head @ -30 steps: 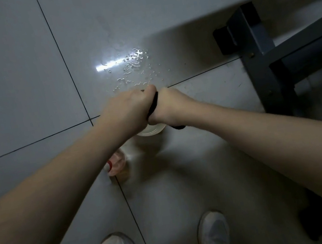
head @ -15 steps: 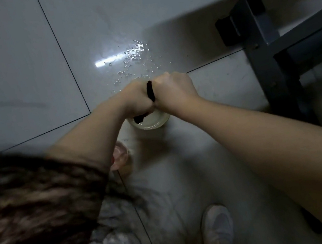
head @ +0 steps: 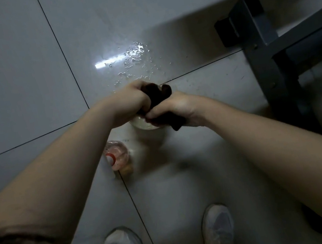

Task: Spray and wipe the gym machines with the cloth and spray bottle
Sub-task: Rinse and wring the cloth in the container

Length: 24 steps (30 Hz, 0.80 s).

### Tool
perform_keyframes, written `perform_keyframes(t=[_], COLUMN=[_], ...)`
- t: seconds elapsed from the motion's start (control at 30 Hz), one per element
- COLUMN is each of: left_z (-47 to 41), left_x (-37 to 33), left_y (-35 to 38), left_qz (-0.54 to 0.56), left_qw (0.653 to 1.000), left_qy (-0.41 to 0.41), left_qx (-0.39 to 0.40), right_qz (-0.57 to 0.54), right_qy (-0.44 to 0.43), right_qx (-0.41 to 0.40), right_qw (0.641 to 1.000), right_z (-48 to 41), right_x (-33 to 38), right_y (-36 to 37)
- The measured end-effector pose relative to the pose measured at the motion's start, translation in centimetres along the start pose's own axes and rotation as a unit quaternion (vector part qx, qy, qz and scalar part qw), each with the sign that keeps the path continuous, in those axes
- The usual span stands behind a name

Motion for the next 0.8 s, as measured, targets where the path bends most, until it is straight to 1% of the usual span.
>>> perform_keyframes(t=[0.03,0.1,0.17,0.2,0.23,0.27,0.3,0.37,0.4,0.43,0.47,0.53,0.6,0.63,0.7,0.77,0.8], left_z=[0.1,-0.1,-0.3,-0.2,0.0,0.5,1.1,2.5,3.3,3.8,4.4,5.5,6.6,7.1,7.8,8.3,8.4], left_x=[0.1,0.5,0.6,0.2,-0.8,-1.6,-2.0,-2.6,-2.4,-1.8,-1.3,-1.5,-2.7,-3.2,-4.4,-5.1,-5.4], left_y=[0.1,0.5,0.9,1.1,1.0,0.6,0.0,-0.6,-0.4,0.0,0.5,1.1,1.6,1.8,2.1,2.2,2.2], left_qz=[-0.032,-0.133,-0.195,-0.213,-0.23,-0.24,-0.254,-0.294,-0.324,-0.354,-0.377,-0.378,-0.356,-0.356,-0.371,-0.39,-0.401], left_qw=[0.999,0.991,0.98,0.974,0.965,0.954,0.94,0.897,0.868,0.838,0.815,0.786,0.762,0.75,0.72,0.694,0.691], left_qy=[0.009,0.027,0.049,0.079,0.127,0.175,0.214,0.306,0.356,0.398,0.424,0.477,0.529,0.547,0.576,0.594,0.591], left_qx=[0.003,0.01,0.01,0.002,-0.018,-0.048,-0.08,-0.123,-0.124,-0.12,-0.115,-0.111,-0.109,-0.107,-0.112,-0.117,-0.115], right_qz=[0.092,0.265,0.358,0.381,0.387,0.368,0.328,0.216,0.17,0.148,0.139,0.121,0.103,0.107,0.151,0.209,0.23], right_qy=[-0.012,-0.03,-0.039,-0.041,-0.042,-0.038,-0.025,0.009,0.027,0.045,0.064,0.102,0.128,0.13,0.119,0.095,0.078], right_qx=[-0.023,-0.063,-0.094,-0.113,-0.133,-0.155,-0.171,-0.175,-0.148,-0.103,-0.045,0.084,0.173,0.194,0.202,0.182,0.162], right_qw=[0.995,0.962,0.928,0.917,0.911,0.916,0.929,0.961,0.974,0.983,0.987,0.984,0.971,0.966,0.96,0.956,0.956], right_z=[0.0,0.0,0.1,0.2,0.2,0.1,0.1,0.3,0.3,0.5,1.0,2.8,4.5,5.2,5.6,5.7,5.6], right_x=[0.1,0.2,0.5,0.7,0.8,0.8,0.6,0.1,-0.3,-0.7,-1.1,-1.8,-2.1,-2.0,-1.6,-0.6,-0.1], right_y=[-0.7,-1.7,-2.2,-2.5,-2.9,-3.5,-4.0,-4.5,-4.2,-3.5,-2.4,0.3,2.3,2.7,2.7,2.3,2.0])
Point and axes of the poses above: each hand's wrist, its own z-axis away from the middle knuckle, its own y-axis out of the palm, x = y × z, the point moved 10 cm from there along -z, towards the middle knuckle, and after that the axes turned 12 degrees about -x, right-handed, at the moved point
